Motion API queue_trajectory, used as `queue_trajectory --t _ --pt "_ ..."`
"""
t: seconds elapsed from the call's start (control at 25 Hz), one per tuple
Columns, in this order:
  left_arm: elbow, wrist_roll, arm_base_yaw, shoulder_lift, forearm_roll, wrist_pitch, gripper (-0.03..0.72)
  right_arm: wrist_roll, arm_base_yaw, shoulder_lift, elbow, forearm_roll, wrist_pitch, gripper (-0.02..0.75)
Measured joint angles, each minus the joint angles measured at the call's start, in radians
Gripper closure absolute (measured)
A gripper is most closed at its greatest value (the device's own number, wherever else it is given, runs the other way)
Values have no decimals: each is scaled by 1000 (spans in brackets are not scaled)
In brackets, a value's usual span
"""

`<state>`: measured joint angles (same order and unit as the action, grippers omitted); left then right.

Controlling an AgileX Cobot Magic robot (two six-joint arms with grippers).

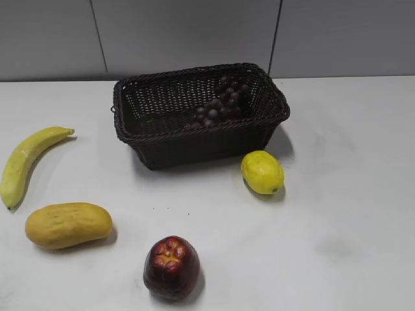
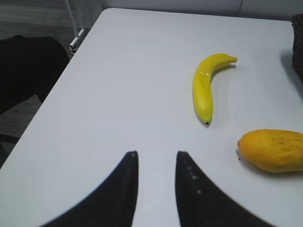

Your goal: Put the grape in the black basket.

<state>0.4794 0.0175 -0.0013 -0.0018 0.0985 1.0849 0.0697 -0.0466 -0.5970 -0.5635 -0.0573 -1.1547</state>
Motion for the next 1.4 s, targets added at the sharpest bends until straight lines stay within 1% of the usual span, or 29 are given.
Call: queue_trajectory --t 0.56,1.04,1.4 --pt "0 0 0 0 0 0 471 0 0 277 27 -4 32 166" --pt "0 0 0 0 0 0 471 0 0 571 48 -8 81 167" --pt "0 0 0 0 0 -1 471 0 0 603 60 -20 106 167"
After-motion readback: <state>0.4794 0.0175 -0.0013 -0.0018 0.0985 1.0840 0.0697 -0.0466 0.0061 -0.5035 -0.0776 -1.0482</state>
